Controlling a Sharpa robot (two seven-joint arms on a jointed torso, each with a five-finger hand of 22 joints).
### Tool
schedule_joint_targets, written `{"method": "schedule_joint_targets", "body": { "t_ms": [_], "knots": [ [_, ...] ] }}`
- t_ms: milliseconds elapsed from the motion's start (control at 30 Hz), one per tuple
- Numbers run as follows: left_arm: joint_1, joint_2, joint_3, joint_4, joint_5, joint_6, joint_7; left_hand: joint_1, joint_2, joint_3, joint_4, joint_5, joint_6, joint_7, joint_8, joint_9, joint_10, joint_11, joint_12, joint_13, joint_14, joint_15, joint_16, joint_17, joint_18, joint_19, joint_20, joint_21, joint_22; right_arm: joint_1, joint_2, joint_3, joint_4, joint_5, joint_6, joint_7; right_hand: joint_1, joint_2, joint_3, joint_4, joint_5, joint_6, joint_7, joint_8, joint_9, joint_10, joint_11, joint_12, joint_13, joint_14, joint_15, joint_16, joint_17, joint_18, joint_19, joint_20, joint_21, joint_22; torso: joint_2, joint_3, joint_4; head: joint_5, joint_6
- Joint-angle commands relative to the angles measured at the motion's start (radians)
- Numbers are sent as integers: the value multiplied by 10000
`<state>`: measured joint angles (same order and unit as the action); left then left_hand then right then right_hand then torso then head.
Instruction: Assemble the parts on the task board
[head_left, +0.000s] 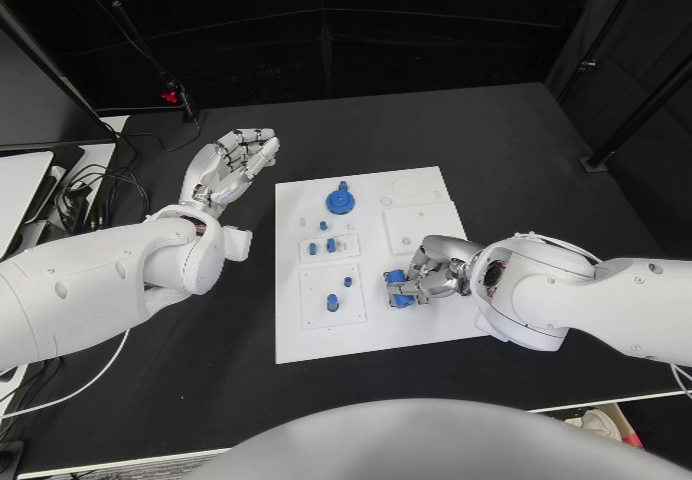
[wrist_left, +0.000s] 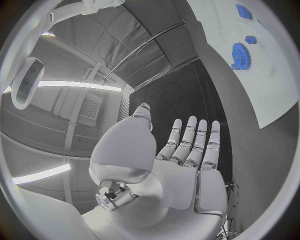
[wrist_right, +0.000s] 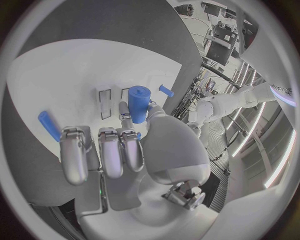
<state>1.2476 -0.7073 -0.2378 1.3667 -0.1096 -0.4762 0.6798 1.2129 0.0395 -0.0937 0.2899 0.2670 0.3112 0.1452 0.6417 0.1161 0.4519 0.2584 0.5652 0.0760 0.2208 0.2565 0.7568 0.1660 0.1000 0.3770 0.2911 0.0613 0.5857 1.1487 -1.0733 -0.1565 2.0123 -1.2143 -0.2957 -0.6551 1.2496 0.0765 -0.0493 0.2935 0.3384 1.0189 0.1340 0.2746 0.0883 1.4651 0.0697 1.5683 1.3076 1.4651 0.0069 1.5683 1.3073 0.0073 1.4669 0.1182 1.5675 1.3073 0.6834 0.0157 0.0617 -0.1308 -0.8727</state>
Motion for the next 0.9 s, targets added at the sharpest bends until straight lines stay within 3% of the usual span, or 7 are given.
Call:
{"method": "schedule_joint_targets", "body": {
  "t_ms": [33,333,567,700,900],
  "knots": [
    [15,1,10,18,3,96,744,-17,103,-62,17,34,-60,1502,44,-16,-52,5,36,-13,-89,-7,33,-9,-122,-2,3,37,-7,-5,15,-15,-34,-217,280,-159,-125,33,-82,-11,-43,12,-42,-53,10,1057,-54,25,2632,1057,-37,25,2635,-73,1039,-57,33,2635,4,-1,10,14,1],
    [15,0,10,13,3,96,724,-17,103,-62,17,34,-60,1502,44,-16,-52,5,36,-13,-89,-7,33,-9,-122,-2,3,37,-7,-6,42,-15,-98,-276,325,-224,-219,93,-159,-9,-85,48,-51,-78,23,1057,-61,25,2632,1057,-37,25,2635,-73,1039,-55,33,2635,-2,12,4,7,1],
    [15,2,10,8,3,102,717,-6,121,-72,18,56,-67,1502,57,-26,-56,5,52,-20,-90,-7,47,-28,-123,-11,3,36,-18,-6,41,-15,-138,-324,383,-275,-232,110,-169,-9,-91,54,-52,-83,25,1057,-63,25,2632,1057,-38,25,2635,-73,1039,-55,33,2635,0,2,0,-19,1],
    [15,7,10,11,3,109,712,-5,122,-73,18,58,-67,1502,58,-27,-57,5,54,-20,-90,-7,49,-30,-123,-12,3,36,-19,-6,37,-16,-153,-333,465,-314,-311,150,-249,-8,-167,70,-54,-116,33,1057,-65,25,2632,1057,-39,25,2635,-73,1039,-55,33,2635,7,0,5,83,1],
    [15,12,10,13,3,122,710,-1,128,-77,17,66,-70,1503,63,-30,-58,4,60,-23,-91,-7,54,-37,-123,-12,3,36,-19,-6,45,-16,-169,-337,542,-331,-445,195,-405,-7,-324,101,-55,-167,50,1057,-67,25,2632,1057,-42,25,2635,-73,1039,-57,33,2635,0,6,5,29,1]
  ]
}}
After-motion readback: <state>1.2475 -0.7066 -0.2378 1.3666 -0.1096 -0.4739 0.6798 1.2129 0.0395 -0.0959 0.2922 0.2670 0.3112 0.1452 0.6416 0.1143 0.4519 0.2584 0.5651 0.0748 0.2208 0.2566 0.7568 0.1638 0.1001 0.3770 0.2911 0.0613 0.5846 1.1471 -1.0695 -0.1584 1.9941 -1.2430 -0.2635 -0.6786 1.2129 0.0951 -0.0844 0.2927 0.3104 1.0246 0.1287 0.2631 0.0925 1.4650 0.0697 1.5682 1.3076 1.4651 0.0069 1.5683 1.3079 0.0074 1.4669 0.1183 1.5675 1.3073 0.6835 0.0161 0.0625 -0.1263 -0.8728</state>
